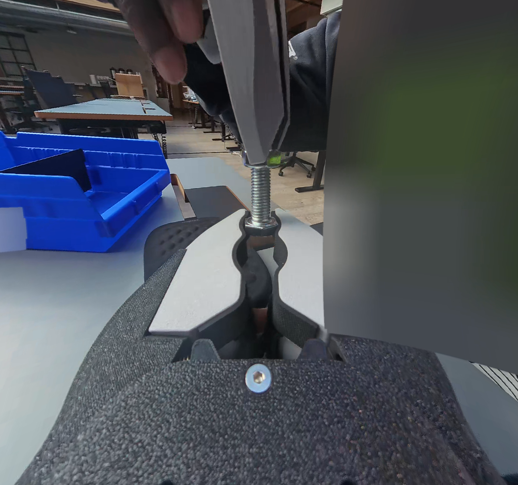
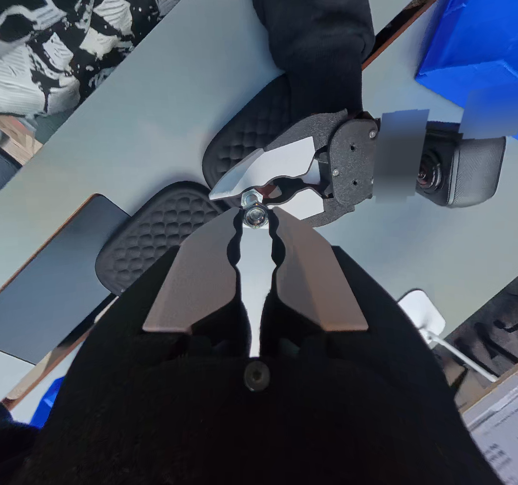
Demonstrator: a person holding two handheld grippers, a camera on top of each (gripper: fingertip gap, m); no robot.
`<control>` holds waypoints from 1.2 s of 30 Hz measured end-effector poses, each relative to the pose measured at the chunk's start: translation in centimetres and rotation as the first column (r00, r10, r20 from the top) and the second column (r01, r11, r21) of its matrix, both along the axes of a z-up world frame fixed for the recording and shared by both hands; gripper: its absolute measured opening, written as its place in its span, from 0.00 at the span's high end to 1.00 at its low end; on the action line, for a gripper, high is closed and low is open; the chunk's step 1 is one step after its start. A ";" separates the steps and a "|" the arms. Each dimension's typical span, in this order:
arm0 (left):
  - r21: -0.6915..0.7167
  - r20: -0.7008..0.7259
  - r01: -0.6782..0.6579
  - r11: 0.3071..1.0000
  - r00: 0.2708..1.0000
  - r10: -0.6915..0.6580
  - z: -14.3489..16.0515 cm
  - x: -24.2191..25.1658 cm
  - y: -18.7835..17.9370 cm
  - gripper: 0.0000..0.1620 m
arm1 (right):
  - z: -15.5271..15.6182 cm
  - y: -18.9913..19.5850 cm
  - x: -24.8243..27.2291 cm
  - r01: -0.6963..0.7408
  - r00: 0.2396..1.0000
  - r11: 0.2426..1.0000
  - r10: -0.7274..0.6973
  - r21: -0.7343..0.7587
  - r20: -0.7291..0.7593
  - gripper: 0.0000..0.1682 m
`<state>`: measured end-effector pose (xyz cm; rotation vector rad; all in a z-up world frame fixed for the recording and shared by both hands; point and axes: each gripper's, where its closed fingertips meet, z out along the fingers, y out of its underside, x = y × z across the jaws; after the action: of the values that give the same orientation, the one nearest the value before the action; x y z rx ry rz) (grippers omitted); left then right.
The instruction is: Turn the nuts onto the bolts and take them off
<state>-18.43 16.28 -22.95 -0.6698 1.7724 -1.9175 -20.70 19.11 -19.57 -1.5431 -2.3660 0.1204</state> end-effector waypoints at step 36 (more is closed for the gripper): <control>0.000 0.028 -0.082 0.997 0.996 0.082 0.1 0.3 0.5 0.91 | -0.1 0.5 0.4 0.016 0.994 1.000 -0.014 -0.012 0.112 0.90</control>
<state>-18.13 16.80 -22.82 -0.7008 1.7016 -1.8624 -20.35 19.62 -19.63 -1.6124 -2.4426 0.0469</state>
